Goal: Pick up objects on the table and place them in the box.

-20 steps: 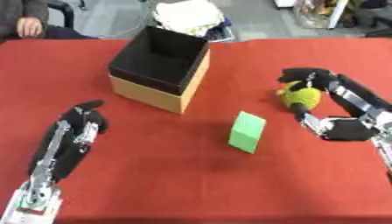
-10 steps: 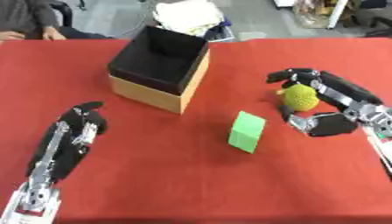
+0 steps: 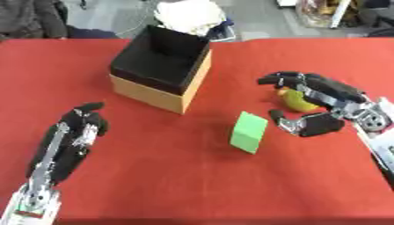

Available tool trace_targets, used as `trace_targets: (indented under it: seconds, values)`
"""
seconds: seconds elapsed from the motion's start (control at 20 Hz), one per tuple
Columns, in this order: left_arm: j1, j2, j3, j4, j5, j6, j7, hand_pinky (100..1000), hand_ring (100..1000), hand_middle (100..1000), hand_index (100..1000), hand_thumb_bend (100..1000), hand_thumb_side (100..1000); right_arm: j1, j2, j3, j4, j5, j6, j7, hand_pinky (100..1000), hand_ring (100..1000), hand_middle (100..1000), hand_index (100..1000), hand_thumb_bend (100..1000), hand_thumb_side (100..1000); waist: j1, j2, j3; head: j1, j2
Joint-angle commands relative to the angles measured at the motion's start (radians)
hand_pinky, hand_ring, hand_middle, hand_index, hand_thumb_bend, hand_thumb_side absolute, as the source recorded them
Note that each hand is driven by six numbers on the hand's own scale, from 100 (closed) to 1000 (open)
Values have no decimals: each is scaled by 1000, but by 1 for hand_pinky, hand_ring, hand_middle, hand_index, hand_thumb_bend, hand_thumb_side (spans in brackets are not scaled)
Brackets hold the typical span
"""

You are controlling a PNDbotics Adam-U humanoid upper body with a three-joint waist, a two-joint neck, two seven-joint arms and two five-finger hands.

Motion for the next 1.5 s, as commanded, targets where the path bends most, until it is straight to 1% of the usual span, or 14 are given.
trace_targets:
  seconds: [0.05,0.3,0.8,1.0,1.5]
  values:
    - [-6,10,-2,-10,5,-3,-3,593,575,515,822,100,762,-22,-27,13,-5,29,-19,20,837,935,942,985,100,622,-3,-10,2,-3,5]
    - [-6,10,-2,-9,6,-3,-4,593,576,515,822,100,762,-33,-20,34,-1,46,-32,50,826,926,946,990,100,648,-4,-9,4,-4,5]
    - [-5,11,-4,-8,7,-3,-7,594,576,516,822,100,763,-47,-3,59,21,58,-34,76,816,919,941,990,100,698,-7,-9,6,-6,5]
    - [-5,11,-4,-8,7,-3,-7,594,576,516,822,100,763,-52,5,65,40,72,-33,80,814,918,940,990,100,728,-7,-9,7,-7,5]
    - [-7,10,-5,-7,6,-4,-9,595,576,516,822,100,763,-55,27,80,92,111,-31,76,810,916,936,987,100,761,-7,-9,9,-8,5]
